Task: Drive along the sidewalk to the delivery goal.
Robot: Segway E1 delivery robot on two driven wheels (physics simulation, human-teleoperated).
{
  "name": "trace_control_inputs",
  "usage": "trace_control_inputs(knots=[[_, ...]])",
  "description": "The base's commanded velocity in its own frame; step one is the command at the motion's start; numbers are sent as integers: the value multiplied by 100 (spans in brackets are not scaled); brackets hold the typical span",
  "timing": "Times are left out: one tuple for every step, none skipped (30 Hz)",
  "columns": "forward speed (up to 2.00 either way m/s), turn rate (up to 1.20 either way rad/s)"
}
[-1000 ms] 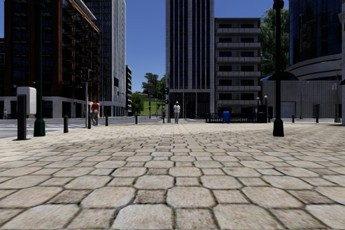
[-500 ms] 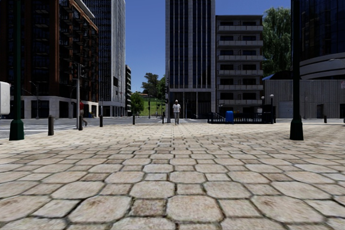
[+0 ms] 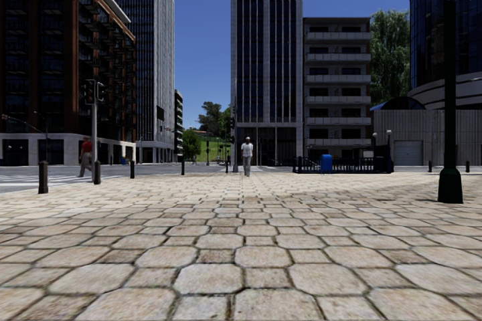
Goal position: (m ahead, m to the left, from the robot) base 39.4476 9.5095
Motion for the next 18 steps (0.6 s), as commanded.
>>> trace_control_inputs(knots=[[200, 0], [200, 0], [200, 0], [200, 0], [200, 0], [200, 0], [200, 0], [200, 0], [200, -10], [200, -10], [200, -20], [200, -32], [200, -36], [200, -37], [200, -41], [200, -41], [200, -45], [200, -47]])
